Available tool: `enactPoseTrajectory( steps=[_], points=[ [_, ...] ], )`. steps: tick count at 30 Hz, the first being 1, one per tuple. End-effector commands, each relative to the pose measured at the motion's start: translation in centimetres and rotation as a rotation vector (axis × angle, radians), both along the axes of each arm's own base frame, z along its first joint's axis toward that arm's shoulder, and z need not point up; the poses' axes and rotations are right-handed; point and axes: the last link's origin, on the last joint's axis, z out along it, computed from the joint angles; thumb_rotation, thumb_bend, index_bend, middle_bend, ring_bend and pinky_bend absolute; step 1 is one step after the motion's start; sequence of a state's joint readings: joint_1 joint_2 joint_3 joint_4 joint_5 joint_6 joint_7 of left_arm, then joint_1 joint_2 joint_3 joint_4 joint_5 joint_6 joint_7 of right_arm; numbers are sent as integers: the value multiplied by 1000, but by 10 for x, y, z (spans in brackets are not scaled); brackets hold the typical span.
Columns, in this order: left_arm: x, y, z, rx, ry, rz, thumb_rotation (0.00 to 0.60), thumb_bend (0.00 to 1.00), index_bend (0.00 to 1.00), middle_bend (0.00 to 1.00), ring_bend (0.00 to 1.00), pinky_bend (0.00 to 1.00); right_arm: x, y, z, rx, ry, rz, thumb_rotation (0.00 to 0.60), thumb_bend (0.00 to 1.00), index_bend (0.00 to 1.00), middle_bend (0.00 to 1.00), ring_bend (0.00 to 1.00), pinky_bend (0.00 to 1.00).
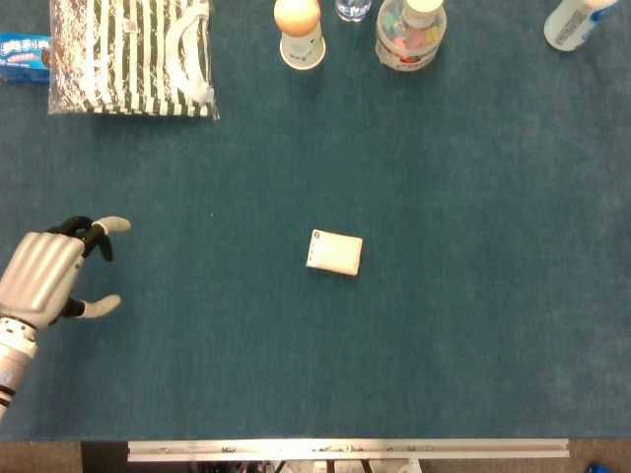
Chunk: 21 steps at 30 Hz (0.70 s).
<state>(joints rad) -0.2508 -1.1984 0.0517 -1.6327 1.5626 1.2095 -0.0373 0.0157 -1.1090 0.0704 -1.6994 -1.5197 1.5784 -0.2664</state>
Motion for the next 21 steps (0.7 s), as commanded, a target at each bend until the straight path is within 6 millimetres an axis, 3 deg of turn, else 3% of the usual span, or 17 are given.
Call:
enactPoseTrajectory(
  steps=[1, 6, 8, 10, 13, 15, 21],
  points=[
    [5, -1, -5, -36, 0, -17, 600, 124, 241, 480, 265, 459, -1, 0, 0, 2, 1, -2, 600, 223, 593, 557, 415, 447],
    [22, 3, -23, -120, -5, -86, 600, 153, 258, 502, 265, 461, -2, -2, -1, 7, 0, -7, 600, 223, 593, 557, 415, 447],
    [30, 9, -32, -148, -6, -120, 579, 254, 269, 526, 270, 461, -3, -3, -2, 10, -1, -8, 600, 223, 593, 557, 415, 447],
    [37, 14, -41, -169, 2, -149, 516, 390, 287, 556, 286, 461, -3, -3, -2, 10, -3, -9, 600, 223, 593, 557, 415, 447],
    [45, 23, -55, -187, 34, -199, 396, 527, 312, 593, 320, 474, -3, -4, 0, 6, -9, -8, 600, 223, 592, 557, 415, 447],
    [48, 27, -62, -191, 60, -225, 355, 576, 320, 611, 344, 488, -3, -4, 0, 3, -15, -7, 600, 224, 593, 557, 415, 447],
    [56, 33, -77, -183, 123, -292, 338, 597, 321, 527, 330, 457, -2, -5, 3, -4, -28, -2, 600, 224, 593, 557, 415, 447]
  ],
)
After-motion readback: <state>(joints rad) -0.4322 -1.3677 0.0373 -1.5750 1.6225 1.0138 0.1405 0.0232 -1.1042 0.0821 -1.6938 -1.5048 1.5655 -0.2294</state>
